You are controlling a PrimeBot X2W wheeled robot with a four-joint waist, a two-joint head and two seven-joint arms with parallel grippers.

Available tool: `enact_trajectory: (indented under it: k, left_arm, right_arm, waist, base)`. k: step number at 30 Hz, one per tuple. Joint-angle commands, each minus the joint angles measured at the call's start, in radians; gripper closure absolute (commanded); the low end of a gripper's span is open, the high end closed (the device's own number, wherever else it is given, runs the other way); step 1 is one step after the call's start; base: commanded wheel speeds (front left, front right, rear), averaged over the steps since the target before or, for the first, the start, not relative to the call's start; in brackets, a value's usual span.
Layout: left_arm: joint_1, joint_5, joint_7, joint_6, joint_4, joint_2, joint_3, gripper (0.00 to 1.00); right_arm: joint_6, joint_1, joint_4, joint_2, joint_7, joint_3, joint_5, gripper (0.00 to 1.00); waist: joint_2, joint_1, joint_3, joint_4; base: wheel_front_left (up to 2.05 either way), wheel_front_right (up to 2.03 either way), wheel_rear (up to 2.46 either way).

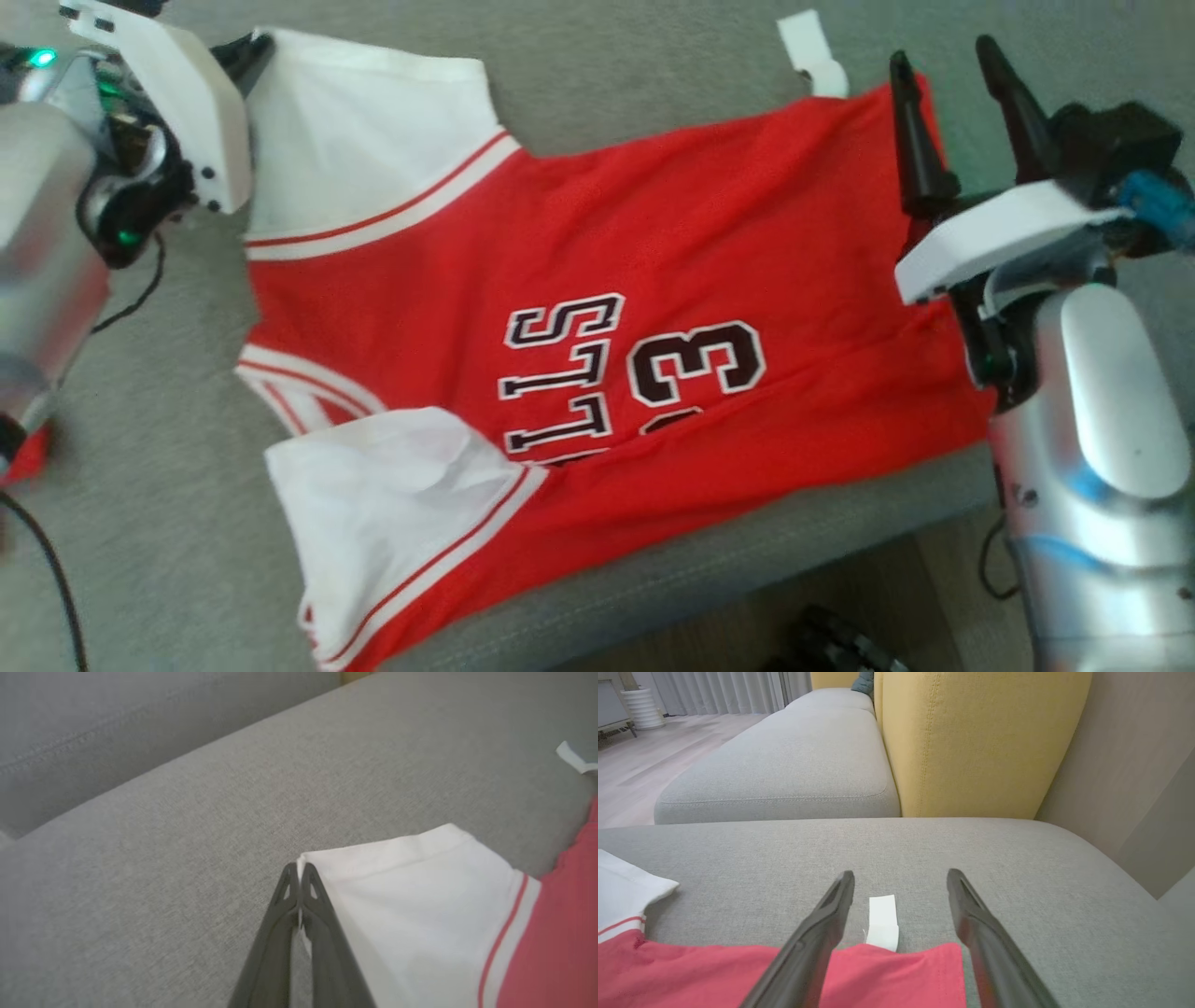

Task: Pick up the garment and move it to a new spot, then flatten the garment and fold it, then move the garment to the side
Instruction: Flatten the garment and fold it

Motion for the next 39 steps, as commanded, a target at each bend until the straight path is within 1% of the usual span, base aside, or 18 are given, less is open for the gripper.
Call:
enact_trajectory:
  k: [1,4,6,11,13,14,16,19,24,28,34,39]
  left_arm:
    - [-0.042,0.003,-0.044,0.001,-0.026,0.02,0.04,1.0]
    - [-0.036,-0.001,-0.131,0.001,-0.035,-0.003,0.049,1.0]
    - [-0.017,-0.014,-0.169,0.001,-0.047,-0.021,0.051,1.0]
    - [0.011,-0.026,-0.21,0.001,-0.071,-0.043,0.038,1.0]
    - [0.018,-0.027,-0.22,0.001,-0.074,-0.047,0.033,1.0]
    - [0.018,-0.027,-0.22,0.001,-0.074,-0.047,0.033,1.0]
    - [0.021,-0.027,-0.228,0.001,-0.068,-0.049,0.032,1.0]
    - [0.024,-0.03,-0.237,0.001,-0.064,-0.054,0.03,1.0]
    - [0.021,-0.033,-0.24,0.001,-0.07,-0.065,0.016,1.0]
    - [0.009,-0.035,-0.244,0.001,-0.068,-0.069,0.008,1.0]
    - [-0.011,-0.041,-0.244,0.001,-0.075,-0.076,-0.008,1.0]
    - [-0.019,-0.048,-0.247,0.001,-0.077,-0.074,-0.021,1.0]
  right_arm:
    - [-0.001,-0.026,-0.033,-0.014,0.021,0.003,-0.008,0.0]
    - [-0.001,-0.039,-0.027,-0.07,0.052,0.012,-0.016,0.0]
    - [-0.001,-0.04,-0.002,-0.11,0.076,0.017,0.004,0.0]
    - [-0.001,-0.061,0.091,-0.224,0.147,0.022,0.06,0.0]
    - [-0.001,-0.074,0.137,-0.251,0.176,0.015,0.095,0.0]
    - [-0.001,-0.074,0.137,-0.251,0.176,0.015,0.095,0.0]
    - [-0.001,-0.086,0.179,-0.28,0.204,0.02,0.11,0.0]
    - [-0.001,-0.104,0.225,-0.338,0.224,0.075,0.085,0.0]
    - [-0.001,-0.143,0.296,-0.346,0.253,0.106,0.147,0.0]
    - [-0.001,-0.183,0.337,-0.351,0.254,0.133,0.18,0.0]
    - [-0.001,-0.235,0.415,-0.362,0.252,0.168,0.185,0.0]
    - [-0.001,-0.267,0.489,-0.353,0.265,0.185,0.17,0.0]
  waist:
    - [0.0,-0.0001,-0.033,0.059]
    - [0.0,-0.0001,-0.053,0.117]
    - [0.0,-0.0001,-0.072,0.154]
    - [0.0,-0.0001,-0.098,0.223]
    - [0.0,-0.0001,-0.104,0.242]
    - [0.0,-0.0001,-0.104,0.242]
    - [0.0,-0.0001,-0.106,0.256]
    - [0.0,-0.0001,-0.103,0.269]
    - [0.0,-0.0001,-0.086,0.282]
    - [0.0,-0.0001,-0.067,0.286]
    - [0.0,-0.0001,-0.041,0.296]
    - [0.0,-0.0001,-0.03,0.303]
  base:
    - [0.0,0.0,0.0]
    - [0.0,0.0,0.0]
    - [0.0,0.0,0.0]
    - [0.0,0.0,0.0]
    - [0.0,0.0,0.0]
    - [0.0,0.0,0.0]
    - [0.0,0.0,0.0]
    - [0.0,0.0,0.0]
    - [0.0,0.0,0.0]
    - [0.0,0.0,0.0]
    - [0.0,0.0,0.0]
    - [0.0,0.0,0.0]
